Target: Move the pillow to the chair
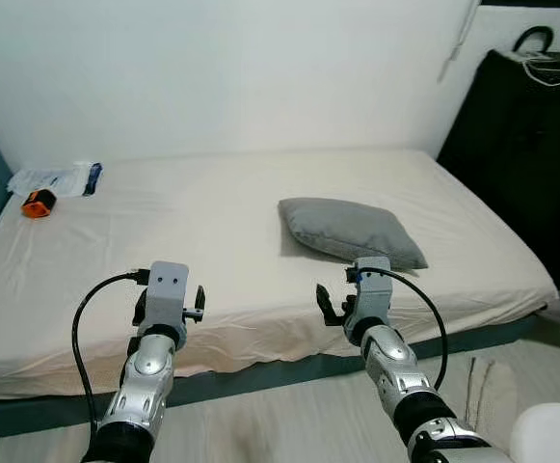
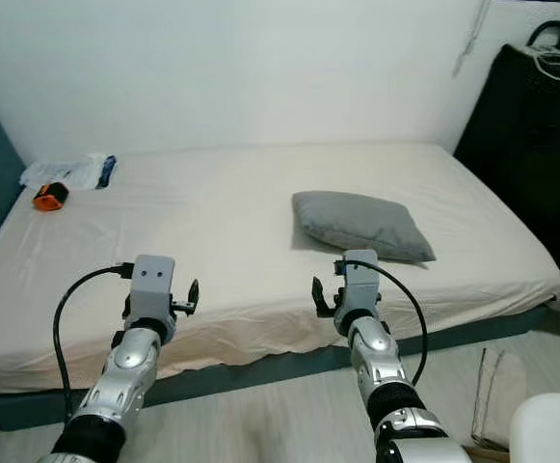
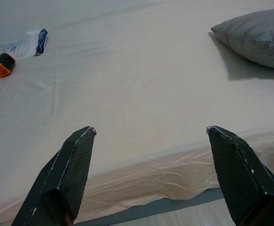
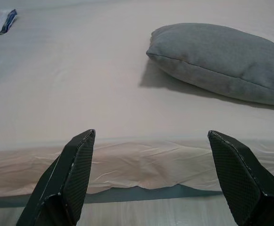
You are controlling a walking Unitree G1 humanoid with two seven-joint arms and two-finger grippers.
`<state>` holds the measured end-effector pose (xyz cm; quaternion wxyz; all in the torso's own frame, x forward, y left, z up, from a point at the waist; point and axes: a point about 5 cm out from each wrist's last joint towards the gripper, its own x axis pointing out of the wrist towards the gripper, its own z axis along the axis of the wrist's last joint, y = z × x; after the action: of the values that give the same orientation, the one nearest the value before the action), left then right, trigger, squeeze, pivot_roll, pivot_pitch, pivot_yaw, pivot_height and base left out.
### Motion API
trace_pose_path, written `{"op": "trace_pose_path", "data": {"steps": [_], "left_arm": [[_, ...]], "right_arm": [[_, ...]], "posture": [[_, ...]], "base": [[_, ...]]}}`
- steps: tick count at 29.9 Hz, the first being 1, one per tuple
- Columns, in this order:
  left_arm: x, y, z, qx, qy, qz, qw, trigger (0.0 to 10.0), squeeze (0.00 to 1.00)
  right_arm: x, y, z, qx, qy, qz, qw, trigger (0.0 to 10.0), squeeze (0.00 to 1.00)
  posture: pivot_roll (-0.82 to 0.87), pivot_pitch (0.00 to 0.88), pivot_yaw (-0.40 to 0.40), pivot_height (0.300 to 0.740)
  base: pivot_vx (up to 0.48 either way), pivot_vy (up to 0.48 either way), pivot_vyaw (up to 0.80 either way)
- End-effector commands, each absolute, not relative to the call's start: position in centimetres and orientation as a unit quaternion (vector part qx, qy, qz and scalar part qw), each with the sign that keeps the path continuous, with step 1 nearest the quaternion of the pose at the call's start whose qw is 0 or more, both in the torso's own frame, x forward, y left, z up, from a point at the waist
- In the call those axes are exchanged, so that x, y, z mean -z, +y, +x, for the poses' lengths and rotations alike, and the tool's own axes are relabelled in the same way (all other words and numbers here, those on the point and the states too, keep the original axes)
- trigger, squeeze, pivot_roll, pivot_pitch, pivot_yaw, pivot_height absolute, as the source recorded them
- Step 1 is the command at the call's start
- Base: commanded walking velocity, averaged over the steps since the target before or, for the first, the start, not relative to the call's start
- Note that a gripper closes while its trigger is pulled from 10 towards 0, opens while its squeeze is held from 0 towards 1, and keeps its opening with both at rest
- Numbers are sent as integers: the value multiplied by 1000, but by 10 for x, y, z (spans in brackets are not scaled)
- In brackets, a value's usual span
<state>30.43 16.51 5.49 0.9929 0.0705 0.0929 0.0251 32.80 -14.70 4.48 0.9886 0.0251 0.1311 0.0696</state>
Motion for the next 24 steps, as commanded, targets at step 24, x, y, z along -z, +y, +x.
{"op": "trace_pose_path", "data": {"steps": [24], "left_arm": [[-53,163,300,-18,88,57,994,10000,0]], "right_arm": [[-48,-149,330,-79,123,9,989,10000,0]], "posture": [[-19,0,-60,740]], "base": [[218,0,0]]}}
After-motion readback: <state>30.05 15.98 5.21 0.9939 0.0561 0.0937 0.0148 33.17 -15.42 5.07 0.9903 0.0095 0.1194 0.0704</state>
